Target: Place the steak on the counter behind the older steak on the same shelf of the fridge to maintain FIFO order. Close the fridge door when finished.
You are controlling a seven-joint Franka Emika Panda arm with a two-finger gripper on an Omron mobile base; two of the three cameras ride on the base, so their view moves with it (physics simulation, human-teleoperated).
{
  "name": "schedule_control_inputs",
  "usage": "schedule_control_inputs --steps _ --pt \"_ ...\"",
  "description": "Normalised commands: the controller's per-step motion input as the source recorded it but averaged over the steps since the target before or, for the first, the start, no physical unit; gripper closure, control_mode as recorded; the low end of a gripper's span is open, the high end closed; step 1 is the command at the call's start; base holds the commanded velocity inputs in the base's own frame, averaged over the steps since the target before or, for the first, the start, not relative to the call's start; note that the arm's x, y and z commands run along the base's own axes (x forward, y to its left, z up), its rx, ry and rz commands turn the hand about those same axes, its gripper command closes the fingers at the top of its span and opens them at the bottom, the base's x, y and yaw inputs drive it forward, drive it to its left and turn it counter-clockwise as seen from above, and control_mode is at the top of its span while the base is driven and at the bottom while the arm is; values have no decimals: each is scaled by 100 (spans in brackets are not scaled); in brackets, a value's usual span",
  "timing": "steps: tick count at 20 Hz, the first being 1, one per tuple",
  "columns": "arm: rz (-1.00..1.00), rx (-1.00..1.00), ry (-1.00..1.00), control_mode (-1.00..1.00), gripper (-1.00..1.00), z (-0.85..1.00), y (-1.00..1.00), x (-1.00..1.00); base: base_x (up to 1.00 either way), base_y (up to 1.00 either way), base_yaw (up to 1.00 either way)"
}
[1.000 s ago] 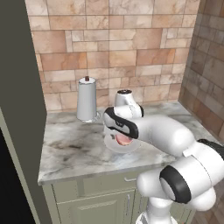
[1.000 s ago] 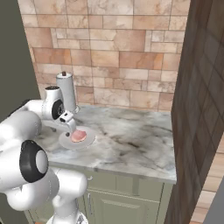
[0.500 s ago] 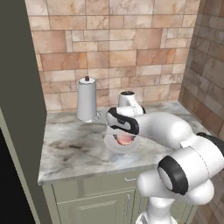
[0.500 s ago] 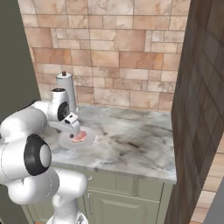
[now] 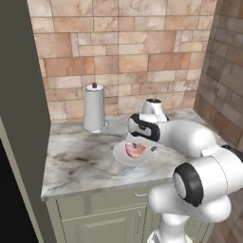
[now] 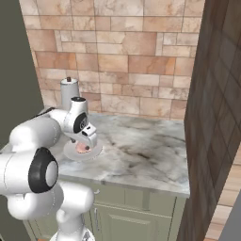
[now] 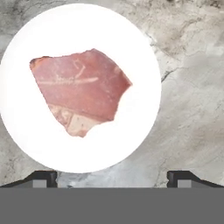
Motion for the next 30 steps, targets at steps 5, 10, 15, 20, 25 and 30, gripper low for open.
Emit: schedule_control_inputs --steps 5,10,15,20,25,30 --pt "0 8 0 -100 -100 -15 -11 59 0 0 0" --pt "0 4 0 -100 -100 -17 -5 30 0 0 0" --pt "0 0 0 -100 -100 -23 0 0 0 0 0" --pt "1 0 0 -100 -100 -9 0 0 0 0 0" --pt "0 0 0 -100 -100 -11 0 0 0 0 0" --pt "0 0 0 -100 -100 -19 1 0 0 0 0"
